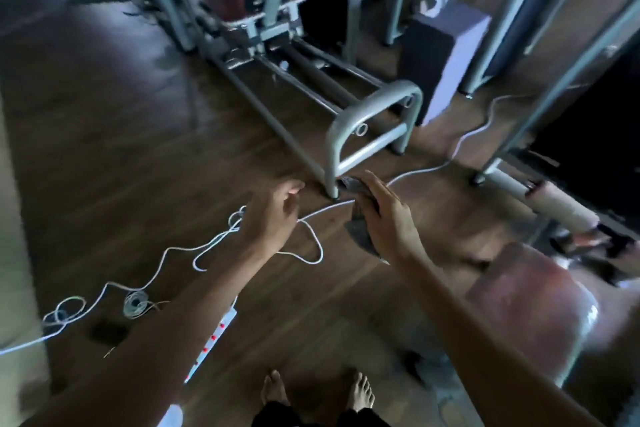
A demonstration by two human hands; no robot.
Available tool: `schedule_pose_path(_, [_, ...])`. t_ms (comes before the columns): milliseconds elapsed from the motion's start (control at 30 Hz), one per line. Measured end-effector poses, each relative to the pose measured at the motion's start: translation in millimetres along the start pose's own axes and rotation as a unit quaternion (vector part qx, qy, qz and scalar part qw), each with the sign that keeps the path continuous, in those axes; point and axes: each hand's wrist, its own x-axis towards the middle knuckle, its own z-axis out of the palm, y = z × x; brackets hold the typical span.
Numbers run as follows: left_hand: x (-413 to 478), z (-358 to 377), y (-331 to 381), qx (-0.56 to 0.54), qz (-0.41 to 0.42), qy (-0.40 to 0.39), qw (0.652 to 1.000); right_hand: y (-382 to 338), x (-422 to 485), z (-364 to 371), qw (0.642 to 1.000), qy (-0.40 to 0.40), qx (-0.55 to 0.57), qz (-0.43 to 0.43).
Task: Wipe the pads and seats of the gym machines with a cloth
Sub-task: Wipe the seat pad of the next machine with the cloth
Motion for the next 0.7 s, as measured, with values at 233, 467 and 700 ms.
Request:
schedule_pose_path(233, [-32,-116,-97,0.001,-0.073,0.079,0.994,-84,16,130,0.994,-0.102,-0.034,-0.021])
schedule_pose_path(467, [-36,-188,-179,-0.005,-0.099,0.119,0.988,-128,31,226,0.989,-0.134,-0.050,-0.032])
schedule_pose_path(700, [11,-211,-223,-0.014,-0.128,0.113,0.985,-139,83,288,0.987,-0.135,-0.071,-0.049])
